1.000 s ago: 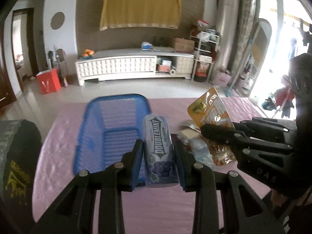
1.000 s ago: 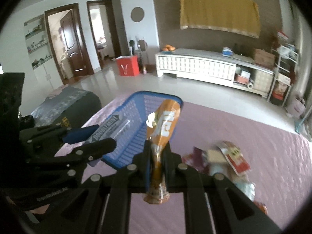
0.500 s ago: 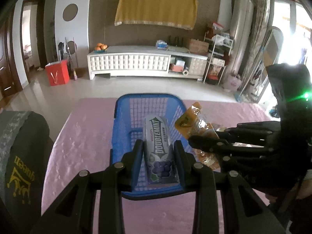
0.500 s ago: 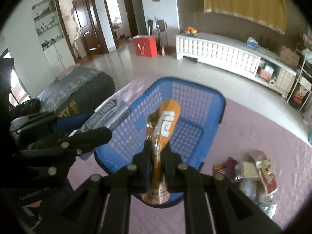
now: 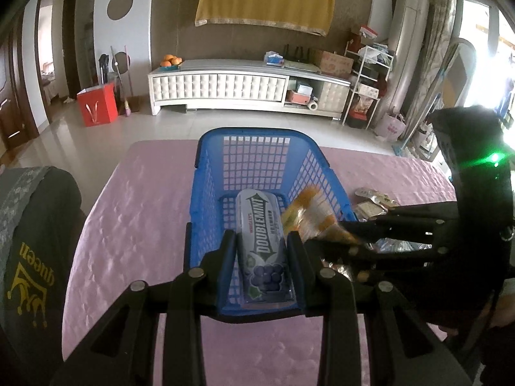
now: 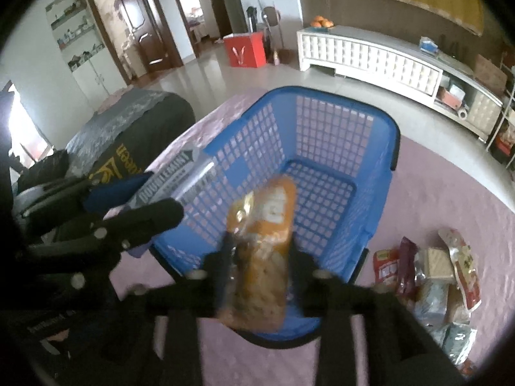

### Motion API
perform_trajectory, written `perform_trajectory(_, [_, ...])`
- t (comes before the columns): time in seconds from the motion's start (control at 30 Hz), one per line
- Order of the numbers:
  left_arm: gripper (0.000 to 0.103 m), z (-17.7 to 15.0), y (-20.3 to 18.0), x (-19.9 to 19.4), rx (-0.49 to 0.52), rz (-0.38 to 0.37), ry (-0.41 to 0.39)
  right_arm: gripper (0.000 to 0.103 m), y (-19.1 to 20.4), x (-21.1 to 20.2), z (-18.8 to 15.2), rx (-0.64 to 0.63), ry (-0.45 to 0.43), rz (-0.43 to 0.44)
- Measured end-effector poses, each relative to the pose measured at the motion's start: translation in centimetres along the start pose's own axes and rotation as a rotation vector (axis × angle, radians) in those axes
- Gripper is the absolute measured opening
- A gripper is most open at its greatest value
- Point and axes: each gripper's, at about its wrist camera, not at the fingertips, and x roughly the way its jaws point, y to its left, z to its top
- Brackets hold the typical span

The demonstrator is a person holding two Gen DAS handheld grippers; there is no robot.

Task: Organize snacks
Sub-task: 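Drop the orange bag into the blue basket with the right gripper while the left carries the gum, then release the gum pack into the blue basket with the left gripper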

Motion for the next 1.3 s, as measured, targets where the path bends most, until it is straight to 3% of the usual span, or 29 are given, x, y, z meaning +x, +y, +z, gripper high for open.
perform_trajectory(0.07, [0.03,-0.1,0.1,-0.1,-0.005,0.001,0.0,0.079,0.1,-0.2,-0.3,-0.024,0.001,-0.057])
perform_trajectory(0.13, [0.03,-0.1,0.2,-0.3,-0.007,0.006,0.001,0.092,0.2,-0.5,-0.6,-0.032,-0.008,-0.099])
perform_trajectory(0.17, [0.03,-0.2,0.1,-0.5,-0.006,0.007,0.0,0.093,0.2,-0.6,-0.7,-0.03,-0.009,-0.111])
perform_trajectory(0.63, [0.03,0.7,-1.5,-1.4,0.034,0.016,-0.007,0.099,-1.3,-3.9,-1.3,-0.012,-0.094,-0.197])
perform_trajectory(1.0, [0.03,1.1,-4.2,3.6,0.048,-0.037,0.08,0.101,-5.7,-4.1,-2.6,0.127,-0.084,-0.197])
perform_trajectory(1.3, [0.03,0.8,-6.2,8.0,0.074,-0.072,0.167,0.101,-7.8,-4.2,-4.4,0.175,-0.07,-0.26])
